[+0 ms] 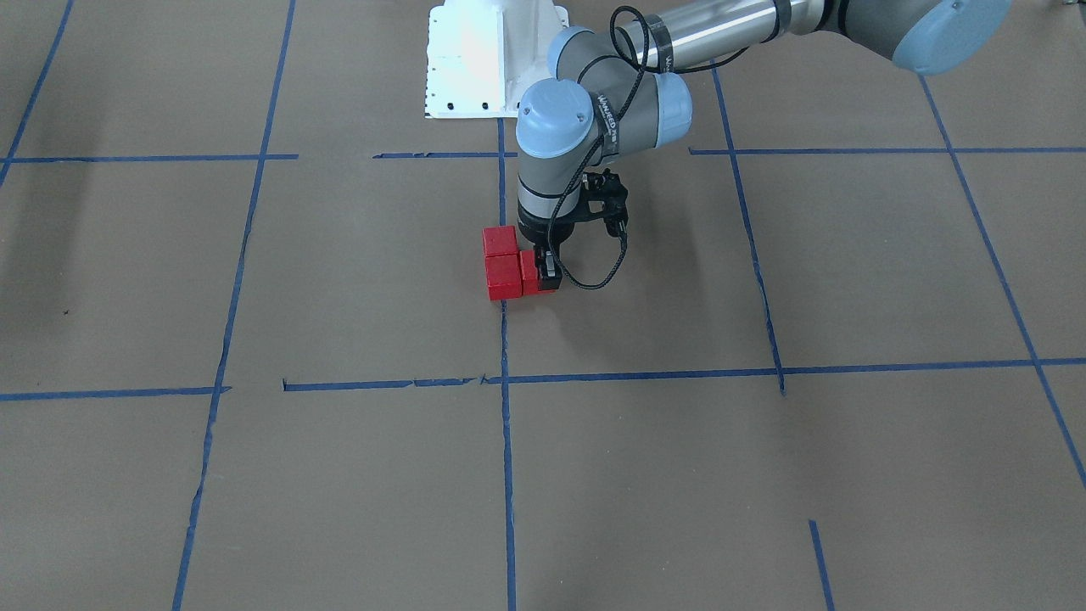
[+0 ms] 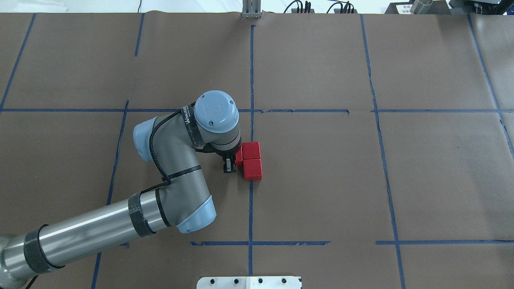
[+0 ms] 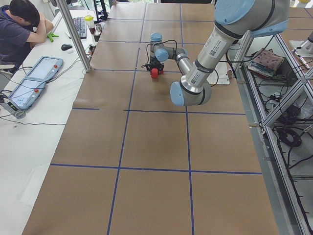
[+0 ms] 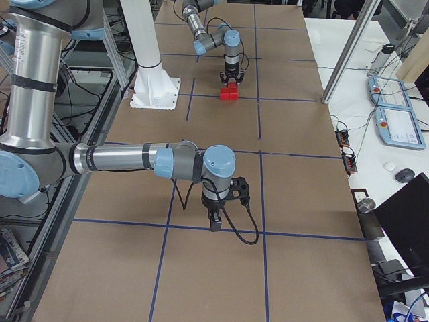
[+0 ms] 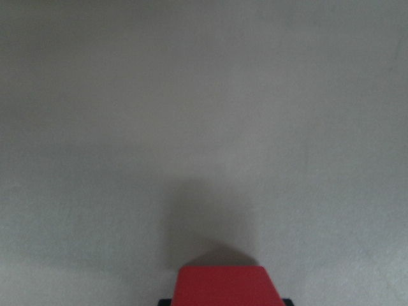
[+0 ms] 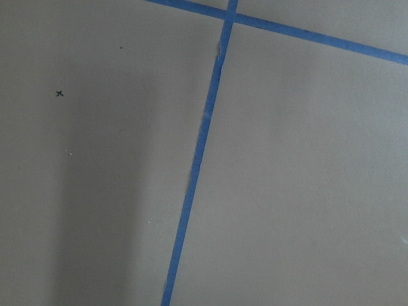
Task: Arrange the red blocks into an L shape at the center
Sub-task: 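Lower the red cube next to the pair and open the left gripper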
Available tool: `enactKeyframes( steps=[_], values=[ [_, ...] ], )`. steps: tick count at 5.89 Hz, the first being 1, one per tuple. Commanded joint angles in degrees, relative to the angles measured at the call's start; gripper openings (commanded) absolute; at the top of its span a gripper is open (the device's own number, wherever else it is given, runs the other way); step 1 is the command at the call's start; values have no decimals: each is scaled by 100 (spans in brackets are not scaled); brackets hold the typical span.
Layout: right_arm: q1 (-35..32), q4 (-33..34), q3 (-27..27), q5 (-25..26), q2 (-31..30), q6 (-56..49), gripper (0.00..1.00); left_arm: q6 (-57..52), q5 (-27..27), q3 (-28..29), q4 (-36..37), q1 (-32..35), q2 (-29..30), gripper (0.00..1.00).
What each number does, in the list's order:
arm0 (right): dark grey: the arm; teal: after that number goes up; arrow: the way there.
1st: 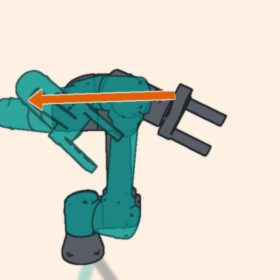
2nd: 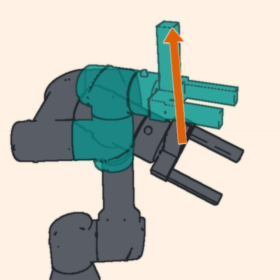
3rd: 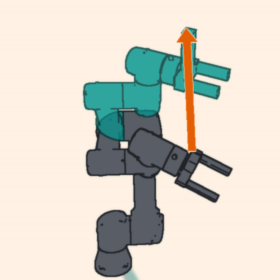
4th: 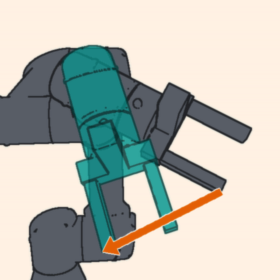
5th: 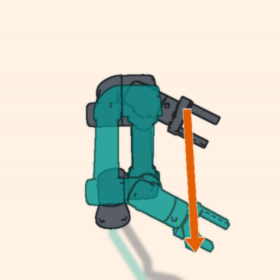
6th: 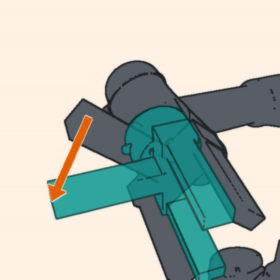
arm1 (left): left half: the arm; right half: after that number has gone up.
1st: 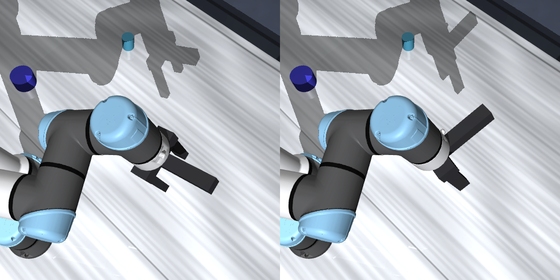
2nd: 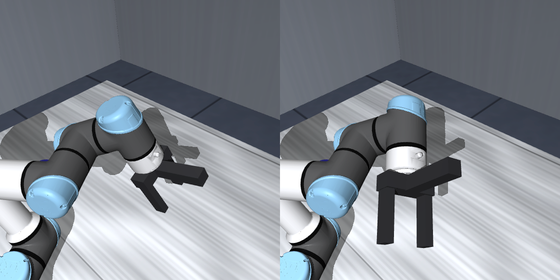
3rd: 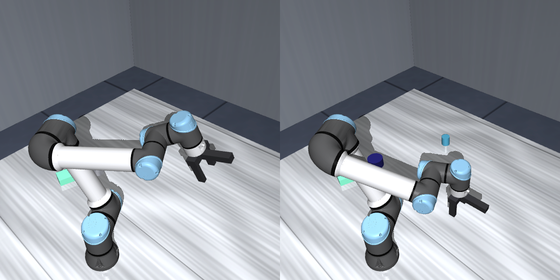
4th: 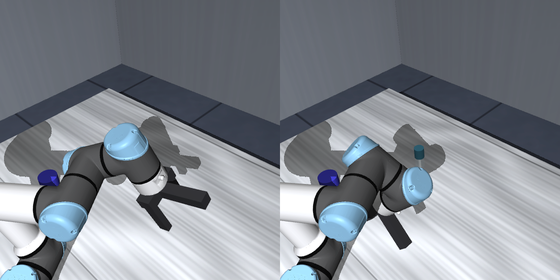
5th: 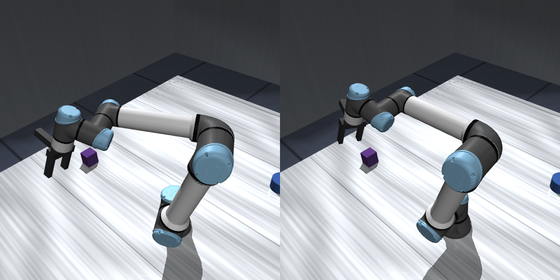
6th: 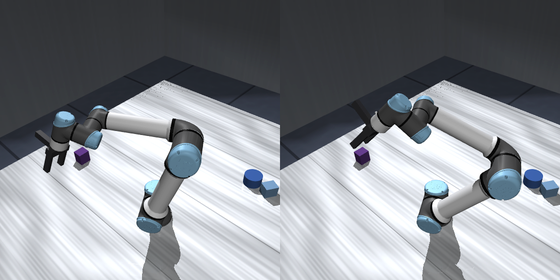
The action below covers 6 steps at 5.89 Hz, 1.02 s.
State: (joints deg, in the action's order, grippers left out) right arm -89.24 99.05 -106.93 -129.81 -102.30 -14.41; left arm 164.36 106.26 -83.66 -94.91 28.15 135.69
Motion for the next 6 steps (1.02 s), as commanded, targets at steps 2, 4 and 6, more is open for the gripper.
enactKeyframes(
  steps=[2,4,6],
  values=[
    [3,0,5,0,0,8,99,-35,0,-2,8,-38,-7,100],
    [3,0,5,0,0,17,99,-44,9,-19,43,-21,-7,100],
    [3,0,5,0,0,26,99,-97,437,-569,139,163,-312,100]
  ],
)
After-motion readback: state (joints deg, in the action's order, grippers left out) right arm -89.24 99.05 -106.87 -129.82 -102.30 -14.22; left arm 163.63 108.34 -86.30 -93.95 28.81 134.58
